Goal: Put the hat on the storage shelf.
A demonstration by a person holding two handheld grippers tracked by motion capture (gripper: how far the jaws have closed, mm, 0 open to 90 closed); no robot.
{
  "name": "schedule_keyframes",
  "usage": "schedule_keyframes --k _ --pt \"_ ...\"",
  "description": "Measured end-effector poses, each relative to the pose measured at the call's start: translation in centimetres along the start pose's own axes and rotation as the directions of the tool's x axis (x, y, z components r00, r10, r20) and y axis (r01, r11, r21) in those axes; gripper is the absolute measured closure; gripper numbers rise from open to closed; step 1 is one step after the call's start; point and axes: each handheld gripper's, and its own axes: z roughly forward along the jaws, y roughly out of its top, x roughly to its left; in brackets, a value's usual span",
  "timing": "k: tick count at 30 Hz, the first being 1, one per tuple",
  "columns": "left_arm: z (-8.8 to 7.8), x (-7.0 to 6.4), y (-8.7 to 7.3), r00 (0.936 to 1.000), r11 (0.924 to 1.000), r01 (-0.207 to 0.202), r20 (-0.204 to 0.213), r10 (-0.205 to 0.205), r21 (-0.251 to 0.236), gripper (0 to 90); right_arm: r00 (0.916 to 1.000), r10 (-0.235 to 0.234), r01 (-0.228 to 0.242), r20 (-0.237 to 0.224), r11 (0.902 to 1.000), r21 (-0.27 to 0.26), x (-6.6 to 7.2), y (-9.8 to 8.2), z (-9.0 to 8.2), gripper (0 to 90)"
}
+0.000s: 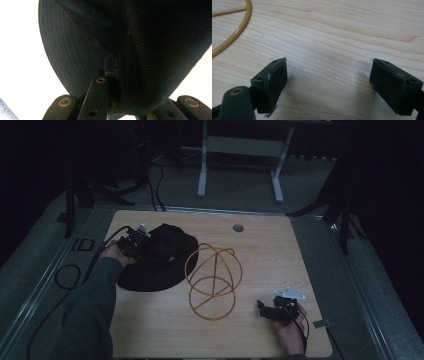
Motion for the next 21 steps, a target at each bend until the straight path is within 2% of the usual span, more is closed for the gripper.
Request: schedule_keyframes --k 5,11,17,21 --pt "-0.6 0.0 -0.3 0.9991 1.0 -0.004 0.041 0.004 -0.009 88.2 1.0 -0.001 0.001 -0.001 1.0 0.0 0.0 0.0 0.0 14.6" --pt "-1.5 -0.5 -0.9 0.9976 0.9972 0.005 0.069 0.0 -0.075 88.4 1.0 -0.001 0.001 -0.001 1.0 0.0 0.0 0.0 0.0 14.6" --pt "-2.3 -0.8 -1.2 0.9966 0.9943 0.005 0.082 0.004 -0.106 88.6 1.0 -0.001 0.001 -0.001 1.0 0.0 0.0 0.0 0.0 14.6" --pt "-2.6 -0.9 -1.6 0.997 0.9927 -0.003 0.077 0.012 -0.121 88.6 1.0 -0.001 0.001 -0.002 1.0 0.001 0.0 0.0 0.0 14.6"
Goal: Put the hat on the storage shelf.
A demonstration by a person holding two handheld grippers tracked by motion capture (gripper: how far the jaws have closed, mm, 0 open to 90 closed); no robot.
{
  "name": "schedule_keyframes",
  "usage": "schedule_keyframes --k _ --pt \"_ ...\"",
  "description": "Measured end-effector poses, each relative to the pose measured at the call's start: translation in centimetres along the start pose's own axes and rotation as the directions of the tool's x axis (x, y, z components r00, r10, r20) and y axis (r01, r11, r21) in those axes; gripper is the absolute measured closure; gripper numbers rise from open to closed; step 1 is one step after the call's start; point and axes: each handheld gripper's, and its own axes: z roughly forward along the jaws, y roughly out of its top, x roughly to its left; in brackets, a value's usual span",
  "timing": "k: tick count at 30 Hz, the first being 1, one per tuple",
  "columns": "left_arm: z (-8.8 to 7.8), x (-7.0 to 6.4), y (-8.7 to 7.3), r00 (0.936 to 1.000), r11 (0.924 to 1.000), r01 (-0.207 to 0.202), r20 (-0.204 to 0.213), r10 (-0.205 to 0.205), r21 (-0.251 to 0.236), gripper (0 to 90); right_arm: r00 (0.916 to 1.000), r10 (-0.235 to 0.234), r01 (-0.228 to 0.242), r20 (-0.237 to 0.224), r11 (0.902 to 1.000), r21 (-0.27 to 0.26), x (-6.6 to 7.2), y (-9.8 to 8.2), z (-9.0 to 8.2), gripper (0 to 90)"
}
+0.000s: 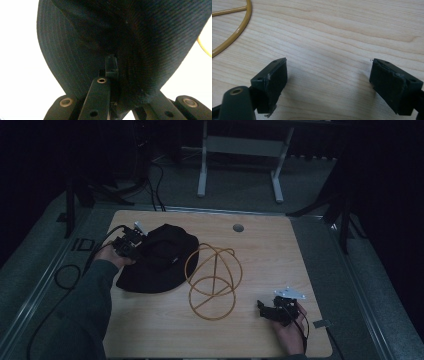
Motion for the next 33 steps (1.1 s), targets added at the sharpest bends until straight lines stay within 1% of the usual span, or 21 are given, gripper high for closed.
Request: schedule_keyframes --k 4,7,11,15,21,28,33 --pt "-0.4 0.0 -0.2 1.0 0.9999 0.007 0.003 -0.007 -0.015 88.6 1.0 -0.001 0.001 0.0 1.0 0.0 0.0 0.0 0.0 14.6" --pt "-0.9 0.0 -0.4 0.9998 0.9991 0.013 0.013 -0.013 -0.041 88.5 1.0 0.0 0.0 0.0 1.0 0.0 0.0 0.0 0.0 14.6" --pt "-1.4 -0.2 -0.6 0.9998 0.9982 0.011 0.018 -0.01 -0.059 88.5 1.0 -0.001 0.001 -0.001 1.0 0.0 0.0 0.0 0.0 14.6" --pt "-1.9 -0.2 -0.8 0.9999 0.9971 0.008 0.013 -0.007 -0.076 88.5 1.0 -0.002 0.002 -0.002 1.0 0.0 0.0 0.0 0.0 14.6" --pt "-2.7 -0.2 -1.2 0.9999 0.9967 -0.002 0.016 0.003 -0.081 88.5 1.0 -0.003 0.003 -0.003 1.0 0.0 0.0 0.0 0.0 14.6" --pt "-3.3 -0.1 -1.6 1.0 0.9957 0.003 0.009 -0.002 -0.092 88.4 1.0 -0.003 0.003 -0.003 1.0 0.0 0.0 0.0 0.0 14.6" --pt "-4.0 -0.2 -2.0 0.9996 0.9928 -0.019 0.02 0.021 -0.118 88.4 1.0 -0.004 0.004 -0.003 1.0 0.0 0.0 0.0 0.0 14.6"
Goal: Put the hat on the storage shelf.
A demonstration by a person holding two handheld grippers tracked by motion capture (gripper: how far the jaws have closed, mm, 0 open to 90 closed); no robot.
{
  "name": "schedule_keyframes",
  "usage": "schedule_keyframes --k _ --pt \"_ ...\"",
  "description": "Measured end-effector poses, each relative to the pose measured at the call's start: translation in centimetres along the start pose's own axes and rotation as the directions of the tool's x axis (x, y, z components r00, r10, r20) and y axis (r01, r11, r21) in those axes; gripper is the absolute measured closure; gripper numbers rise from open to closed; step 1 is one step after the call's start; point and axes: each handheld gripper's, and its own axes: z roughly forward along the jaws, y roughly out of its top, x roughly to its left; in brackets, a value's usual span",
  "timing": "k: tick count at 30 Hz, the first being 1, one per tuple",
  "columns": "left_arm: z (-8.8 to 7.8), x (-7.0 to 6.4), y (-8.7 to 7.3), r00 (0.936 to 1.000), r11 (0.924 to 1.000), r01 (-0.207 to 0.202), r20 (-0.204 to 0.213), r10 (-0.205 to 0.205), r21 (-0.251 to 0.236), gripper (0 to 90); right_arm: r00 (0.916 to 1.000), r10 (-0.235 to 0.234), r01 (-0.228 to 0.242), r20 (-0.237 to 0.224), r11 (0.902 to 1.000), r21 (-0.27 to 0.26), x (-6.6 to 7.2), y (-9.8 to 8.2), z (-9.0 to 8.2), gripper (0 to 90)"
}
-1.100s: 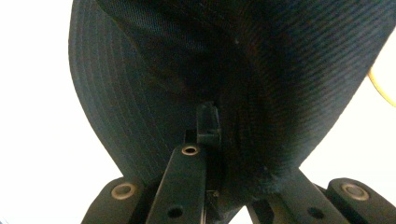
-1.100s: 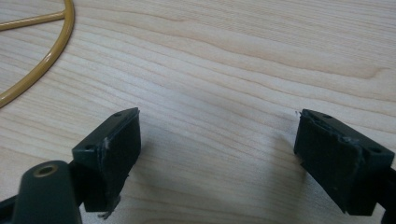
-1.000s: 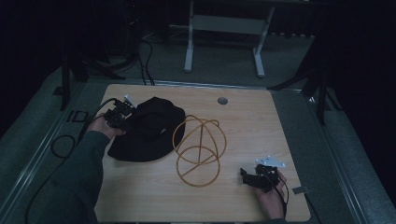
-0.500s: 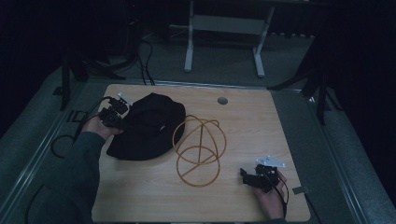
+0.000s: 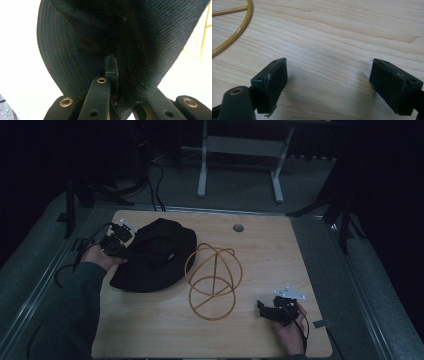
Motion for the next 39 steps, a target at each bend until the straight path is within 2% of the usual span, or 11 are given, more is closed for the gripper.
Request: schedule_keyframes --k 6,15,25,39 --pt "-0.8 -0.3 -0.2 0.9997 0.9996 -0.025 -0.007 0.025 -0.011 88.4 1.0 -0.002 0.002 -0.001 1.0 0.0 0.0 0.0 0.0 14.6" --pt "-1.7 -0.2 -0.7 0.9996 0.9995 -0.025 -0.015 0.025 -0.019 88.4 1.0 -0.003 0.003 -0.002 1.0 0.0 0.0 0.0 0.0 14.6" --pt "-2.8 -0.8 -1.1 0.9974 0.9967 -0.071 -0.018 0.07 -0.039 88.4 1.0 -0.003 0.003 -0.002 1.0 0.0 0.0 0.0 0.0 14.6" --pt "-4.3 -1.4 -1.6 0.995 0.9936 -0.098 -0.024 0.097 -0.055 88.4 1.0 -0.004 0.004 -0.003 1.0 -0.001 0.0 0.0 0.0 14.6"
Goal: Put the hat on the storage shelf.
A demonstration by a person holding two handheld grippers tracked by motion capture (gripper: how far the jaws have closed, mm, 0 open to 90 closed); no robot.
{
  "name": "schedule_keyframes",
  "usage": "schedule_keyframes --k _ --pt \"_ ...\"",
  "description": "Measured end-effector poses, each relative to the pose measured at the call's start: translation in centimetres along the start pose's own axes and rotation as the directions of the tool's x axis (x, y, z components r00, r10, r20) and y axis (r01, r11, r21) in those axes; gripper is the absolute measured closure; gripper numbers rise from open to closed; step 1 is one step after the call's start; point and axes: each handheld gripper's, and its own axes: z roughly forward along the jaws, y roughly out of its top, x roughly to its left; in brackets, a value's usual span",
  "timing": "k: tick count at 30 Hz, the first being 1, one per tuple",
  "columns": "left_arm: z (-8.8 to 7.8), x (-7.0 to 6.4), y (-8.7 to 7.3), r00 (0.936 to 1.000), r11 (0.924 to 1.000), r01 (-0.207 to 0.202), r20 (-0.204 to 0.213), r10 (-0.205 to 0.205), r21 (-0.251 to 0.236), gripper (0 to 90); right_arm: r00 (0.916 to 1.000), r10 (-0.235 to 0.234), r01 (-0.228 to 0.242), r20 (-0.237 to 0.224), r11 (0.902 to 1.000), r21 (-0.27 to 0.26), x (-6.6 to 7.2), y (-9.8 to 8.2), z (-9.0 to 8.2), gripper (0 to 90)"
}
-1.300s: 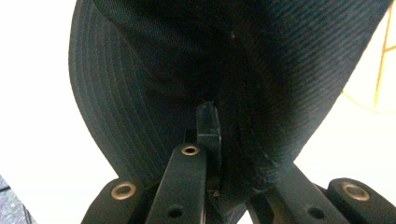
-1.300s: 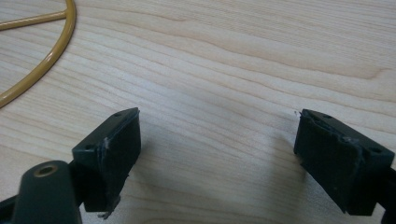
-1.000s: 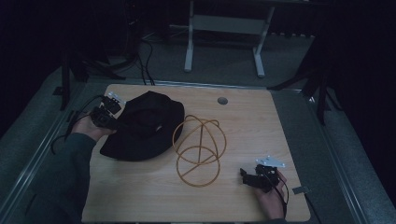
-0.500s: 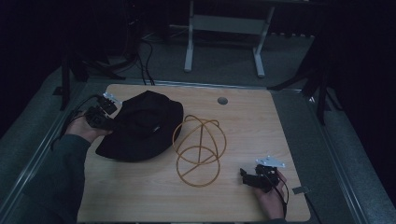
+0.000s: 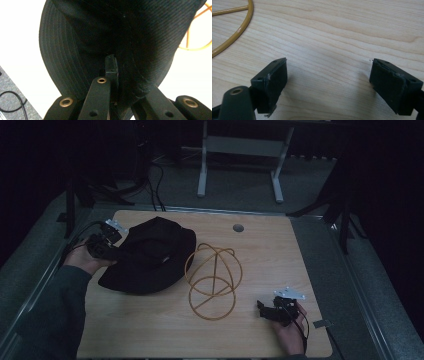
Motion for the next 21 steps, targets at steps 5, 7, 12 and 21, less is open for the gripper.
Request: schedule_keyframes --k 5,7,12,21 --pt "-0.4 -0.1 0.0 0.9999 0.9999 -0.009 0.006 0.009 -0.009 88.3 1.0 0.001 -0.001 0.0 1.0 0.0 0.0 0.0 0.0 14.6" --pt "-0.6 -0.1 0.0 0.9999 0.9999 -0.009 0.006 0.009 -0.013 88.4 1.0 0.001 -0.001 -0.001 1.0 0.0 0.0 0.0 0.0 14.6" --pt "-1.1 0.0 0.0 1.0 0.9996 0.0 0.008 0.0 -0.029 88.3 1.0 0.001 -0.001 -0.001 1.0 0.0 0.0 0.0 0.0 14.6" --pt "-1.8 0.2 -0.1 0.9998 0.9988 0.014 0.018 -0.013 -0.048 88.3 1.0 0.001 -0.001 -0.001 1.0 0.0 0.0 0.0 0.0 14.6"
